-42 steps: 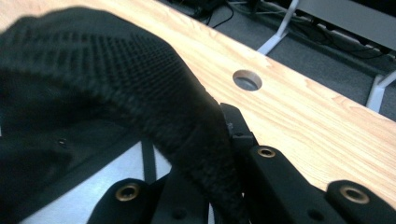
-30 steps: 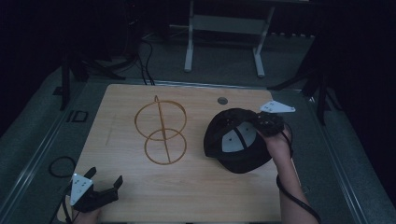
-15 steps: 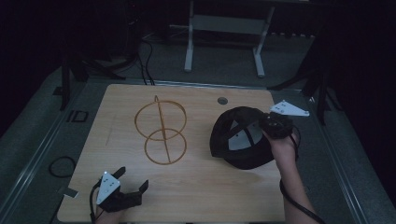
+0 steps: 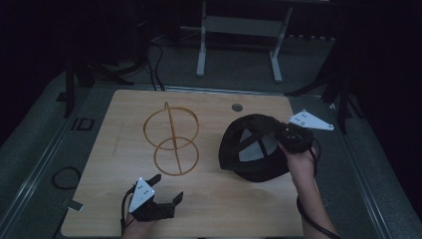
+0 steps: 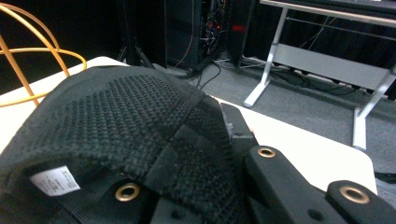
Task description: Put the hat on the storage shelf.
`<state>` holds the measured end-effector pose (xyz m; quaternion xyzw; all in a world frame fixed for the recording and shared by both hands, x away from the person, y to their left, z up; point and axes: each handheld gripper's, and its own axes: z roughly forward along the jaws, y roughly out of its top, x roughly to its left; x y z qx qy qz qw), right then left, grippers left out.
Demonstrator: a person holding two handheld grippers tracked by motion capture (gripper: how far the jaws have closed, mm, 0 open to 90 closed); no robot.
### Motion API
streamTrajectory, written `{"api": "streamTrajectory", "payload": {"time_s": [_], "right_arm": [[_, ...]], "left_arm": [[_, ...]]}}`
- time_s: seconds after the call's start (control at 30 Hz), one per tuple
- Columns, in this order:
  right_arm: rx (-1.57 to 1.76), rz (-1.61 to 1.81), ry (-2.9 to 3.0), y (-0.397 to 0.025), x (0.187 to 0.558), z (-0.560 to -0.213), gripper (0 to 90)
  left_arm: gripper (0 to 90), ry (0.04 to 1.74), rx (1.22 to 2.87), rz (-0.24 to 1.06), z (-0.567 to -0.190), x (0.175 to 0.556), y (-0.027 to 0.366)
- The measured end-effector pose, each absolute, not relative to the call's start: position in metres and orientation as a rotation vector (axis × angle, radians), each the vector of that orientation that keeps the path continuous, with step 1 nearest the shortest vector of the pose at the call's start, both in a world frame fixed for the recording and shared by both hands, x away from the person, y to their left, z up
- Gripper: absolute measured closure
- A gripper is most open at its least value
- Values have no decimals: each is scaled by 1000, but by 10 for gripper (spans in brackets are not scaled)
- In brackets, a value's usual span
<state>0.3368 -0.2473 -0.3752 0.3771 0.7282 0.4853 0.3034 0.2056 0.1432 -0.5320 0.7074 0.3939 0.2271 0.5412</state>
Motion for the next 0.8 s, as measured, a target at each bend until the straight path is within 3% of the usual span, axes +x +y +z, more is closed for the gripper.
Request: {"api": "streamTrajectory", "payload": {"time_s": [0.57, 0.8], "right_arm": [[895, 1361, 1934, -232, 318, -366, 890], [855, 1374, 1955, -231, 316, -368, 889]], "left_arm": [[66, 750, 1693, 486, -490, 239, 71], [118, 720, 1675, 470, -476, 253, 58]]}}
